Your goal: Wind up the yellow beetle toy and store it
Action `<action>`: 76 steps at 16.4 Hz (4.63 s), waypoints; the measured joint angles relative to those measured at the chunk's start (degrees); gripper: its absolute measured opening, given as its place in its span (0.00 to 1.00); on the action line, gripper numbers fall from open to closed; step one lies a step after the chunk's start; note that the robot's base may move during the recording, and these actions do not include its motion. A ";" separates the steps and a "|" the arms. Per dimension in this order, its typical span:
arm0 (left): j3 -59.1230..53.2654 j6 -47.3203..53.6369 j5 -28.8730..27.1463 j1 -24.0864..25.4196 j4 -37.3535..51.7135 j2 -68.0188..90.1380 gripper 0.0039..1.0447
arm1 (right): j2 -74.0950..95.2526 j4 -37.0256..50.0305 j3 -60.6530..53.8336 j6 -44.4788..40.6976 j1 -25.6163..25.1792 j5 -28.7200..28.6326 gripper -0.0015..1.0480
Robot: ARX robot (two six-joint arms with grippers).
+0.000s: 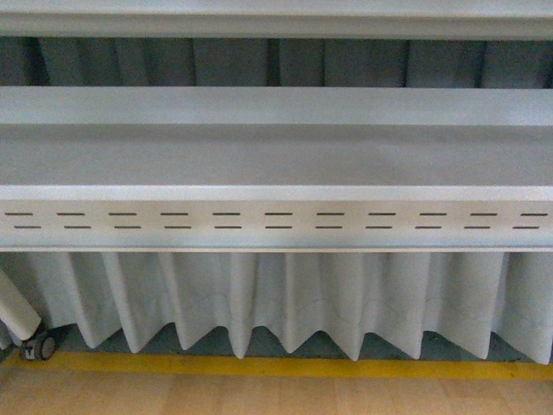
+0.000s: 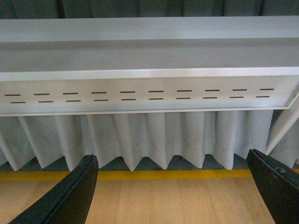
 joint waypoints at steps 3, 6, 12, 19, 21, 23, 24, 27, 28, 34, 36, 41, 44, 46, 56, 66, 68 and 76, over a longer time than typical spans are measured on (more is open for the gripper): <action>0.00 0.00 0.00 0.00 0.00 0.00 0.94 | 0.00 0.00 0.00 0.00 0.00 0.00 0.94; 0.00 0.00 0.00 0.00 0.00 0.00 0.94 | 0.00 0.00 0.00 0.00 0.00 0.00 0.94; 0.00 0.00 0.00 0.00 0.00 0.00 0.94 | 0.00 0.00 0.00 0.00 0.00 0.00 0.94; 0.00 0.00 0.00 0.00 0.00 0.00 0.94 | 0.00 0.00 0.00 0.02 0.00 0.00 0.94; 0.00 0.02 0.00 0.00 0.00 0.00 0.94 | 0.00 0.00 0.00 0.00 0.00 0.00 0.94; 0.00 0.00 0.00 0.00 0.00 0.00 0.94 | 0.00 0.00 0.00 0.02 0.00 0.00 0.94; 0.00 0.00 0.00 0.00 0.00 0.00 0.94 | 0.00 0.00 0.00 0.02 0.00 0.00 0.94; 0.00 0.00 0.00 0.00 0.00 0.00 0.94 | 0.00 0.00 0.00 0.00 0.00 0.00 0.94; 0.00 0.00 0.00 0.00 0.00 0.00 0.94 | 0.00 0.00 0.00 0.02 0.00 0.00 0.94; 0.00 -0.02 0.20 0.00 0.00 0.00 0.94 | 0.00 -0.04 0.00 0.00 0.00 0.00 0.94; 0.00 -0.02 -0.02 0.00 0.11 0.02 0.94 | 0.00 0.09 0.00 0.00 0.00 -0.04 0.94; 0.00 0.02 0.07 0.00 0.11 0.02 0.94 | 0.00 0.07 0.00 0.02 0.00 0.02 0.94; 0.00 0.00 -0.02 0.00 0.09 0.02 0.94 | 0.02 0.07 0.00 0.00 0.00 0.00 0.94; 0.00 -0.02 -0.07 0.00 0.13 0.02 0.94 | 0.00 0.07 0.00 0.00 0.00 -0.02 0.94; 0.00 0.02 -0.02 0.00 0.13 0.00 0.94 | 0.00 0.04 0.00 0.11 0.00 -0.02 0.94; 0.00 0.00 0.00 0.00 0.11 0.02 0.94 | 0.02 0.04 0.00 0.15 0.00 0.00 0.94; 0.00 0.00 0.00 0.00 0.11 0.02 0.94 | 0.02 0.04 0.00 0.15 0.00 0.00 0.94; 0.00 0.00 0.00 0.00 0.13 0.02 0.94 | 0.02 0.07 0.00 0.15 0.00 0.00 0.94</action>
